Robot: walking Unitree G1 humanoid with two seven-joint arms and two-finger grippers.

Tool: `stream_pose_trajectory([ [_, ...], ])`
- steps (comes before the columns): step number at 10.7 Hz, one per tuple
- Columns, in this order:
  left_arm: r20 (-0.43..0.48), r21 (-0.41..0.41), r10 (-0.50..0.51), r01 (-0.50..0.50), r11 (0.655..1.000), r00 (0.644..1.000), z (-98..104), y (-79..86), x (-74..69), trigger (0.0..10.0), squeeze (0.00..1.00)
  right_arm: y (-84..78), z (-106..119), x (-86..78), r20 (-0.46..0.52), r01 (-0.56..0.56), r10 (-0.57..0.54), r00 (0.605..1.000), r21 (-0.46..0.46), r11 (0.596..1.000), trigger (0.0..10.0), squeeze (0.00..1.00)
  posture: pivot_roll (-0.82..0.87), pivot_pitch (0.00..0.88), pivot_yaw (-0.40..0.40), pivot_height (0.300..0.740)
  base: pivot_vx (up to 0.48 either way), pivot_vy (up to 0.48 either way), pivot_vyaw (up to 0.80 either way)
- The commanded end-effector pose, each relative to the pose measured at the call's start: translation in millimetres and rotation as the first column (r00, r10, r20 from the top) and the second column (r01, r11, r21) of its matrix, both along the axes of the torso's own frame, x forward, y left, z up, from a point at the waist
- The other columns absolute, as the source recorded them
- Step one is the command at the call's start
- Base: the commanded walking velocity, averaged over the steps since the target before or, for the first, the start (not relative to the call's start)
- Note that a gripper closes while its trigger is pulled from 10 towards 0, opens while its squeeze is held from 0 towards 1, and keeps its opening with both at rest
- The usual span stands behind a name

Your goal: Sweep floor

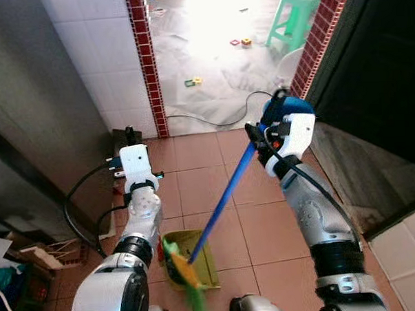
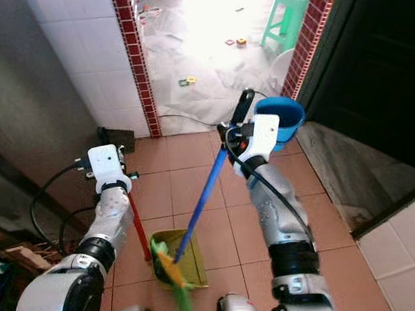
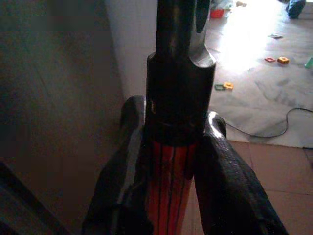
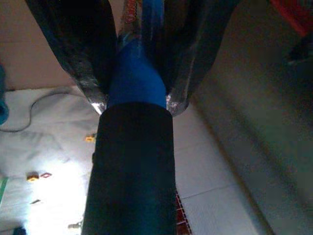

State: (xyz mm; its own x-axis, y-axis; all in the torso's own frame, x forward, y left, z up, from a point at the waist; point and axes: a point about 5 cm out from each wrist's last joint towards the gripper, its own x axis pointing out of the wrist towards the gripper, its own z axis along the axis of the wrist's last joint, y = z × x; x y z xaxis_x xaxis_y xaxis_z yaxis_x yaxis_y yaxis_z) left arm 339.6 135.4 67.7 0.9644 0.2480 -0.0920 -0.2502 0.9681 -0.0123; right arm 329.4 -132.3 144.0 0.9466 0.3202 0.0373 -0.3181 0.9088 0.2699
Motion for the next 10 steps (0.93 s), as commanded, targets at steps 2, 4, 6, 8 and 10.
stream_pose_trajectory([
  [2,-0.032,-0.094,-0.053,0.050,0.994,0.998,-4.6,-7.4,0.4,10.0,0.00,-4.1,18.3,3.8,0.113,0.017,-0.005,0.994,-0.106,0.994,10.0,0.00,-0.17,0.065,0.030,0.740,0.000,0.000,0.00],
  [4,-0.017,-0.203,-0.084,0.079,0.976,0.996,-5.3,-6.6,0.7,10.0,0.00,-8.1,25.5,4.5,0.178,0.037,-0.002,0.984,-0.189,0.981,10.0,0.00,-0.17,0.063,0.034,0.740,0.000,0.000,0.00],
  [6,-0.025,-0.217,-0.103,0.095,0.972,0.994,-4.7,-1.4,2.8,10.0,0.00,-16.8,35.5,8.2,0.249,0.115,-0.055,0.967,-0.236,0.965,10.0,0.00,-0.17,0.059,0.036,0.740,0.000,0.000,0.00],
  [8,-0.021,-0.229,-0.115,0.107,0.967,0.993,-4.7,4.0,3.3,10.0,0.00,-19.7,39.1,9.8,0.275,0.137,-0.068,0.959,-0.241,0.961,10.0,0.00,-0.17,0.057,0.037,0.740,0.000,0.000,0.00],
  [10,0.001,-0.260,-0.100,0.097,0.961,0.995,-0.3,10.3,5.9,10.0,0.00,-22.6,40.1,12.0,0.286,0.152,-0.081,0.955,-0.239,0.959,10.0,0.00,-0.17,0.053,0.036,0.740,0.000,0.000,0.00],
])
